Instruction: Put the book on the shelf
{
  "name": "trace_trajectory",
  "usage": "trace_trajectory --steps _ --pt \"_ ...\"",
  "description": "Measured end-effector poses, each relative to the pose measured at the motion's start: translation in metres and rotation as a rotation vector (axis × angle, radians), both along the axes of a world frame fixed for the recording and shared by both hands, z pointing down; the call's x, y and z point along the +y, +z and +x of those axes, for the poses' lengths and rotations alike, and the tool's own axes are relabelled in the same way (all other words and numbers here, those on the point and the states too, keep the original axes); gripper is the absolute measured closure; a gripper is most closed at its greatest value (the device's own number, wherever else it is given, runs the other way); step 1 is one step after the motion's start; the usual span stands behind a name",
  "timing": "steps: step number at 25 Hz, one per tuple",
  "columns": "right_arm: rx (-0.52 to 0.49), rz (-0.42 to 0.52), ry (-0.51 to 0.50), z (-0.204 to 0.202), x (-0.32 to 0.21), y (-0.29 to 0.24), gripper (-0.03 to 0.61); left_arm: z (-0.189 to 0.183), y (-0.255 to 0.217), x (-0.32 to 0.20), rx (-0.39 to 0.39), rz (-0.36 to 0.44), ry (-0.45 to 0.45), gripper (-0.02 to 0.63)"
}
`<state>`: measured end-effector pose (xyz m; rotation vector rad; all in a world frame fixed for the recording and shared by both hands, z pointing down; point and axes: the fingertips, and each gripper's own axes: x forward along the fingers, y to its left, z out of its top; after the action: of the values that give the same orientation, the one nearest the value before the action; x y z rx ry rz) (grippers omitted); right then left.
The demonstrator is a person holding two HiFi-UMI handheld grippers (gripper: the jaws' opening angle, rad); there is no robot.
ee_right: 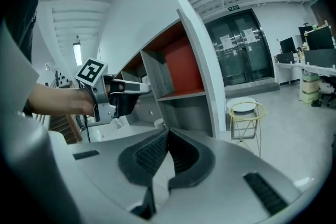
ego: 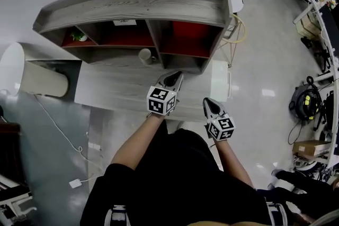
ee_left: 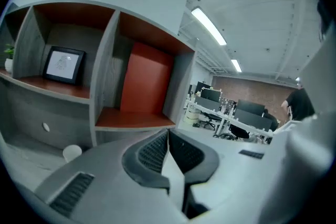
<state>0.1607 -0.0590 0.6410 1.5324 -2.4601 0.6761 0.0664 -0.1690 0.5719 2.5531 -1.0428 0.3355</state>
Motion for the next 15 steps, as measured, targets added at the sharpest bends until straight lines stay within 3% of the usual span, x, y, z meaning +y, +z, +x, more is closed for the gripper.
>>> trace_trajectory --steps 7,15 --pt "0.004 -0.038 -0.007 -0.021 0.018 0.014 0.578 -0.039 0.010 0.038 0.023 -0.017 -0.020 0.596" --pt "0.050 -0.020 0.126 -0.032 0.022 -0.010 0.578 -0.112 0.017 0.090 0.043 -0.051 0.000 0.600"
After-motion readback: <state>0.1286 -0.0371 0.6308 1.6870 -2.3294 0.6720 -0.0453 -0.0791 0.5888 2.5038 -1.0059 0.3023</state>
